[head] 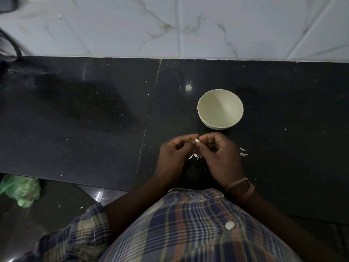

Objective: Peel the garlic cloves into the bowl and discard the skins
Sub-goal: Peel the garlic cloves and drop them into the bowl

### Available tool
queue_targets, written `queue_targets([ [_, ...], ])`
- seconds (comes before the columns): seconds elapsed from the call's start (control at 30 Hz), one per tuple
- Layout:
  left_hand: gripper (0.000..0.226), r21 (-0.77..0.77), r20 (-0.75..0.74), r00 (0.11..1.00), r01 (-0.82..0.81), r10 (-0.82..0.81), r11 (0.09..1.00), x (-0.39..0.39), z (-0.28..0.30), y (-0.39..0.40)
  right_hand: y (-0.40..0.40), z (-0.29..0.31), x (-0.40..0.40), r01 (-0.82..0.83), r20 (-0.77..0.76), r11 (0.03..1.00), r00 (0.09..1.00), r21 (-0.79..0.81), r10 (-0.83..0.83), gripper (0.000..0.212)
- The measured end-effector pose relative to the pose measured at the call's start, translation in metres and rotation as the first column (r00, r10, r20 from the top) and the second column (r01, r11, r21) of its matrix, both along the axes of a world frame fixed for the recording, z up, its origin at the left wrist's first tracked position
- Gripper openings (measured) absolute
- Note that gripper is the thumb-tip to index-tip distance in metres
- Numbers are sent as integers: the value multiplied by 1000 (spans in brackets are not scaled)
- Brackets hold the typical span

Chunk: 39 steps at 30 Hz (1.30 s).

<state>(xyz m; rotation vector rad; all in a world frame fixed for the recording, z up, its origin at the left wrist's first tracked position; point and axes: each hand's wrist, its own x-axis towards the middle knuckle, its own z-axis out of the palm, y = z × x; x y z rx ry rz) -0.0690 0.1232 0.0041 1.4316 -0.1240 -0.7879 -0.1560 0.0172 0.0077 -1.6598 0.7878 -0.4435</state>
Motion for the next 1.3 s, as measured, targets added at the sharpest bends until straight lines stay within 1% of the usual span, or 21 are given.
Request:
queue_targets([
  [0.13, 18, 5, -16, 1000, 25, -24, 1000, 2, -1, 1, -3, -2, -2, -56, -23, 998, 998, -4, 56, 13],
  [0.3, 16, -13, -17, 999, 32, -32, 999, 4, 3, 3, -3, -4, -3, -66, -10, 998, 998, -9, 66, 15],
  [0.37, 14, 2, -7, 1000, 28, -28, 1000, 4, 2, 2, -4, -6, -2, -71, -6, 997, 997, 23, 71, 15],
  [0.47, 12, 49, 33, 999, 28, -29, 998, 5, -1, 1, -3, -5, -1, -73, 25, 986, 997, 150, 70, 13],
  [0.57, 11, 78, 44, 999, 27, -31, 997, 6, -5, 0, -1, -3, 0, -34, 68, 957, 998, 287, 15, 10],
  [0.63, 12, 48, -9, 1000, 28, -28, 998, 6, -4, -2, -1, -3, 2, 9, 86, 914, 995, 406, -48, 9],
  [0.7, 13, -28, -98, 995, 20, -22, 999, 5, -3, -4, -3, -4, 4, 40, 101, 856, 989, 515, -107, 10],
  [0.8, 14, -112, -191, 982, -7, -14, 994, 5, -3, -6, -6, -5, 5, 39, 129, 805, 981, 592, -143, 9],
  [0.87, 14, -137, -208, 978, -10, -19, 991, 4, -3, -6, -7, -6, 4, 30, 138, 801, 980, 598, -140, 8],
  [0.9, 13, -135, -189, 982, -3, -23, 991, 5, -3, -6, -7, -6, 5, 26, 137, 804, 982, 594, -133, 8],
  [0.97, 10, -94, -108, 994, 20, -30, 995, 6, -2, -5, -6, -6, 5, 23, 131, 811, 984, 585, -122, 8],
  [1.03, 12, -60, -53, 998, 30, -33, 998, 7, -4, -4, -5, -5, 5, 22, 135, 814, 983, 580, -123, 9],
  [1.2, 16, -77, -96, 995, 5, -12, 997, 7, -8, -5, -4, -1, 3, 3, 129, 892, 989, 452, -69, 16],
  [1.3, 17, -77, -82, 996, 29, -35, 997, 7, -9, -6, -3, 3, 3, 8, 125, 908, 990, 419, -66, 17],
])
